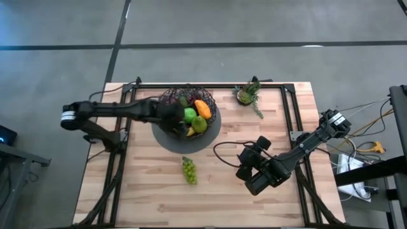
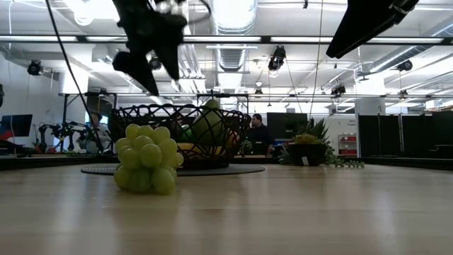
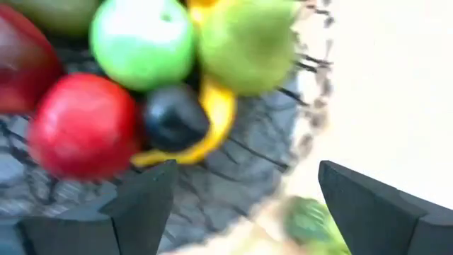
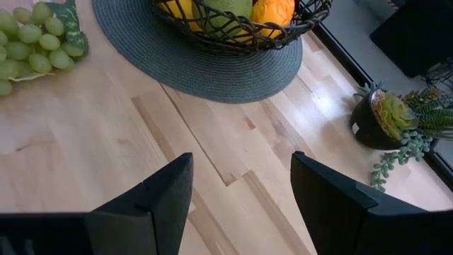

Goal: Build produce basket
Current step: Put the green grapes into the black wire basket

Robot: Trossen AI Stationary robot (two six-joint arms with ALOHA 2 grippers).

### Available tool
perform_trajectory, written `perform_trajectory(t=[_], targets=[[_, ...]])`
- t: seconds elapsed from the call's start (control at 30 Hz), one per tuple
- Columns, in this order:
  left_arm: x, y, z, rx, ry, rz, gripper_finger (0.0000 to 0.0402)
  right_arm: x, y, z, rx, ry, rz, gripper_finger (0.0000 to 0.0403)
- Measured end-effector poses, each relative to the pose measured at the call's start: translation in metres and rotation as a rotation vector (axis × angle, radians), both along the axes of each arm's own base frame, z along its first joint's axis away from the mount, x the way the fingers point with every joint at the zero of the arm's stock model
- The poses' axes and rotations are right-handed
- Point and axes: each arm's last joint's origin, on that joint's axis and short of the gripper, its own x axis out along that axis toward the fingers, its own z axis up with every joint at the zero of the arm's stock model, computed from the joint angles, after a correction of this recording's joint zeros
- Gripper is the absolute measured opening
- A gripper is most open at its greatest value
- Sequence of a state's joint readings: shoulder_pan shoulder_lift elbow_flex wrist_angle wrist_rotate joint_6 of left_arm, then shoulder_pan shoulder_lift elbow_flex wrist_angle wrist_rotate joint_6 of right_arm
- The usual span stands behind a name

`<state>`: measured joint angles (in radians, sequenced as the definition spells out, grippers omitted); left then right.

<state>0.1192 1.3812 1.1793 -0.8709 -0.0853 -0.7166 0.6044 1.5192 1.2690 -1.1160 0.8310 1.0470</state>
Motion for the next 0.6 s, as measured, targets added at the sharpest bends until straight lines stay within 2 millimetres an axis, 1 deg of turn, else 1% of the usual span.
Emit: perform_trajectory(t=[0.13,0.27,0.37,0.43,0.53,0.6], targets=[[-0.011,-0.032,0.013,-0.054,-0.07,-0.018,0.0327,0.0,0.0,0.0,0.001,-0.001,0.0,0.0221],[-0.017,-0.073,0.015,-0.149,-0.087,-0.029,0.0327,0.0,0.0,0.0,0.0,-0.004,-0.001,0.0221],[-0.019,-0.1,0.006,-0.243,-0.055,0.046,0.0327,0.0,0.0,-0.001,-0.002,-0.013,-0.007,0.0221],[-0.019,-0.114,-0.002,-0.263,-0.036,0.122,0.0327,0.0,0.0,-0.001,-0.005,-0.013,-0.007,0.0221],[-0.015,-0.129,-0.016,-0.274,-0.02,0.253,0.0327,0.001,0.0,-0.002,-0.022,-0.034,-0.009,0.0221],[-0.011,-0.134,-0.028,-0.277,0.005,0.3,0.0327,0.002,0.0,-0.001,-0.029,-0.05,-0.012,0.0221]])
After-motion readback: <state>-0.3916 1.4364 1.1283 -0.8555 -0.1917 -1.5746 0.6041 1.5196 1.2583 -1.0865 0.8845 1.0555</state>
